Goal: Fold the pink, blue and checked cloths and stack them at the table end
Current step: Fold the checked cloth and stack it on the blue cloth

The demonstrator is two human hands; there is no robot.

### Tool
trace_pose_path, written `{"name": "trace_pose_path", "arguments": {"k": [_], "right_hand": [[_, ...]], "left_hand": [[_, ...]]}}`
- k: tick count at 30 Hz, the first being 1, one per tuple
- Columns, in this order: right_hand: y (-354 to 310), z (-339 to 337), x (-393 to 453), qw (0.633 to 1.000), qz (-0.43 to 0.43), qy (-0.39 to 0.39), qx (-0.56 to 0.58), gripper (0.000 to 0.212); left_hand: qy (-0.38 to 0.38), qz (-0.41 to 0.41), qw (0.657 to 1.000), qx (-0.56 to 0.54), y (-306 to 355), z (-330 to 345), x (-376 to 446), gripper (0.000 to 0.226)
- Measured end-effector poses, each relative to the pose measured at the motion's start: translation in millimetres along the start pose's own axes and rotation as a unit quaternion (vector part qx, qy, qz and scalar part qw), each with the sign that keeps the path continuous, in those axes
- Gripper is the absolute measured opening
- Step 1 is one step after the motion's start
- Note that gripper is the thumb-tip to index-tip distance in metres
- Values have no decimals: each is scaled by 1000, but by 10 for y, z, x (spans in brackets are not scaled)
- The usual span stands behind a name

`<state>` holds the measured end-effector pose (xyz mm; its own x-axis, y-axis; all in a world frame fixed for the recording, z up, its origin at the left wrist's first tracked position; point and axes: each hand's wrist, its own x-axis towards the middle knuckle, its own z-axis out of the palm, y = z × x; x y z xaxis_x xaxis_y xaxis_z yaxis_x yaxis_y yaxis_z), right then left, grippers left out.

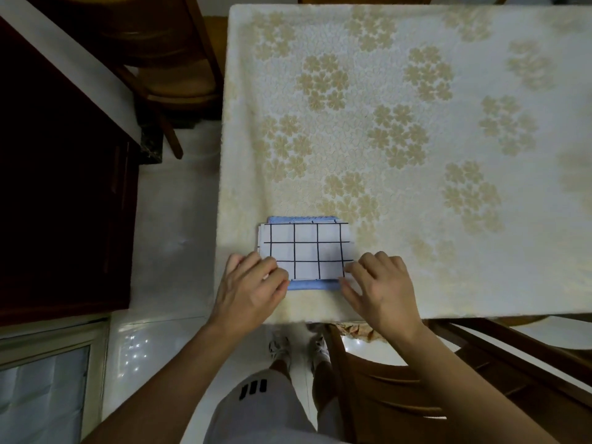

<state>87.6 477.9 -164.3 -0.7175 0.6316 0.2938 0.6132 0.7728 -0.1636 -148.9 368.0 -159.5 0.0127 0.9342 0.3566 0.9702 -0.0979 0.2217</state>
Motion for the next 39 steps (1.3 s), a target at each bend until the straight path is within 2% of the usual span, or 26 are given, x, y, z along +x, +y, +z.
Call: {"name": "trace_pose_path", "arguments": {"k": [6, 11, 17, 30, 35, 39], "right_hand": [[-121, 281, -129, 998, -53, -36, -18, 14], [-165, 430, -115, 998, -45, -15, -31, 15], [-128, 499, -134, 997, -63, -24, -45, 24], [-111, 603, -156, 997, -57, 2, -49, 22], [-84, 614, -130, 998, -49, 6, -44, 19], [-71, 626, -84, 998, -48, 11, -35, 7]], "left_hand": [[-45, -9, 999, 17, 60, 210, -87, 8], [-50, -41, 998, 22, 14, 360, -88, 6], [-51, -38, 998, 29, 39, 439, -125, 11], [-58, -22, 996, 60, 30, 464, -115, 14], [-53, -18, 997, 58, -4, 491, -66, 16], [-44, -19, 998, 51, -51, 506, -16, 16]]}}
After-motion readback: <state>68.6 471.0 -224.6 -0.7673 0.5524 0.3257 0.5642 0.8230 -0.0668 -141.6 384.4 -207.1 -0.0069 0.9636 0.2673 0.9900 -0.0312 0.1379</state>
